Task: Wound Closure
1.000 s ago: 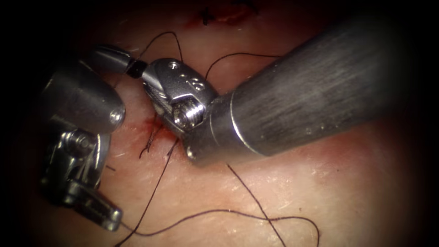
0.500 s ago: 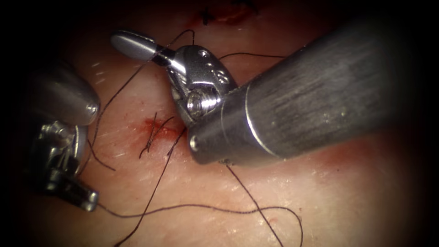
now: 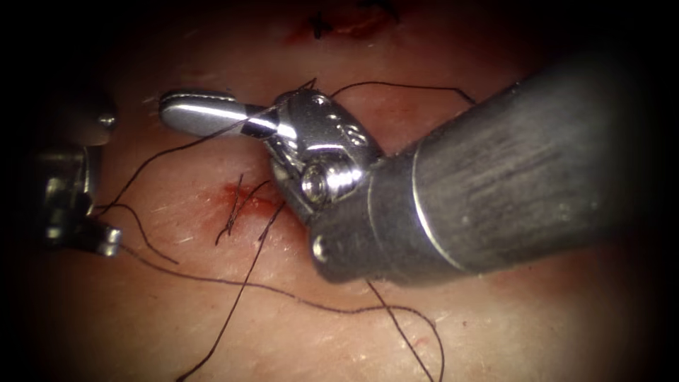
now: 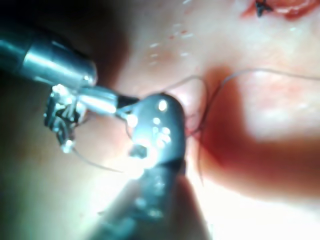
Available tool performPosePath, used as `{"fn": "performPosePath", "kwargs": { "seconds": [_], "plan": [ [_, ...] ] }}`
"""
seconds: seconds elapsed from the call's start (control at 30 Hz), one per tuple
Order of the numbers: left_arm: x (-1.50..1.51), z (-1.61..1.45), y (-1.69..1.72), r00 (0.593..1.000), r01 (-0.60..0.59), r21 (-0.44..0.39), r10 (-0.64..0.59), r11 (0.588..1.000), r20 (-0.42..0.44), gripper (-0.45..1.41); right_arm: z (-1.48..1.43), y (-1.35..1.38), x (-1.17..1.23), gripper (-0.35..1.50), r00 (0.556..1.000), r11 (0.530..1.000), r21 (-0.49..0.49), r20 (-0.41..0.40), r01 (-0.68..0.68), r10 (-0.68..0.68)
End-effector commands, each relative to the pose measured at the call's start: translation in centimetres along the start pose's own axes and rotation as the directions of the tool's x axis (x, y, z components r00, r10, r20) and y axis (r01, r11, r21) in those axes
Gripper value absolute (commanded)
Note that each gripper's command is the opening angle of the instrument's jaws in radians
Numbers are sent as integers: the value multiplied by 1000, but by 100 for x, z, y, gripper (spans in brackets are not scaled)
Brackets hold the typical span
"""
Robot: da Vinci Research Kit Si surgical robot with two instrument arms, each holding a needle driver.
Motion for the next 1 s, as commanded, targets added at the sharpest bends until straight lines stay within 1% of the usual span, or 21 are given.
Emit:
{"fn": "performPosePath", "kwargs": {
  "seconds": [0.03, 0.07, 0.1, 0.13, 0.17, 0.2, 0.27, 0.33, 0.37, 0.47, 0.5, 0.57, 0.6, 0.7, 0.73, 0.77, 0.83, 0.87, 0.9, 0.97, 1.0],
  "plan": [
    [-10, 12, 11, 1000, 2, -30, -2, 1000, -12, -45, 0, -8, -13, -35, 1000, 1000, -1, 15, 9, -9],
    [-12, 14, 10, 1000, 0, -47, -1, 999, -17, -45, -1, -8, -13, -6, 998, 999, 12, 46, 38, -39],
    [-12, 14, 10, 1000, 0, -47, -1, 999, -17, -45, -1, -8, -13, -6, 998, 999, 12, 46, 38, -39],
    [-12, 15, 10, 1000, 0, -46, -1, 999, -17, -45, -2, -9, -12, 19, 997, 998, 10, 61, 57, -57],
    [-13, 17, 9, 1000, -2, -72, 0, 997, -24, -45, -3, -10, -12, 37, 994, 997, 8, 75, 81, -82],
    [-13, 18, 9, 1000, -2, -74, 0, 997, -25, -45, -4, -11, -11, 66, 989, 993, 7, 96, 115, -115],
    [-15, 19, 9, 999, -6, -134, 1, 991, -38, -45, -6, -13, -11, 79, 985, 992, 5, 116, 125, -125],
    [-16, 19, 7, 999, -9, -154, 2, 988, -43, -45, -6, -15, -10, 96, 983, 991, 11, 128, 131, -132],
    [-16, 18, 6, 999, -10, -158, 3, 987, -44, -45, -6, -15, -9, 99, 982, 991, 22, 133, 133, -135],
    [-17, 17, 4, 998, -21, -268, 3, 963, -68, -45, -4, -15, -5, 104, 971, 986, 57, 172, 158, -165],
    [-17, 17, 4, 998, -22, -278, 3, 960, -70, -45, -4, -15, -4, 104, 965, 983, 73, 189, 169, -180],
    [-17, 17, 5, 998, -19, -251, 3, 968, -64, -45, -4, -15, -3, 99, 954, 977, 103, 215, 189, -207],
    [-16, 17, 5, 998, -17, -226, 3, 974, -58, -45, -4, -14, -3, 93, 937, 968, 141, 257, 206, -237],
    [-15, 18, 2, 997, -27, -315, 2, 949, -79, -45, -2, -12, -4, 83, 903, 954, 197, 325, 225, -281],
    [-14, 19, 0, 994, -44, -428, -2, 903, -106, -45, -1, -11, -4, 78, 876, 942, 238, 368, 235, -312],
    [-14, 19, 0, 994, -44, -428, -2, 903, -106, -45, -1, -11, -4, 78, 876, 942, 238, 368, 235, -312],
    [-13, 20, -2, 993, -52, -474, -5, 879, -118, -45, 1, -10, -4, 76, 857, 932, 273, 393, 238, -334],
    [-11, 21, -5, 991, -62, -525, -8, 849, -131, -45, 2, -10, -5, 76, 847, 926, 295, 404, 237, -345],
    [-9, 22, -8, 988, -80, -604, -16, 793, -151, -45, 4, -10, -6, 74, 831, 907, 357, 417, 224, -369],
    [-7, 22, -11, 986, -94, -662, -23, 744, -166, -45, 4, -11, -7, 68, 808, 885, 416, 436, 209, -396],
    [-7, 23, -12, 986, -92, -653, -21, 752, -164, -45, 5, -12, -8, 66, 796, 877, 434, 446, 208, -409]
  ]
}}
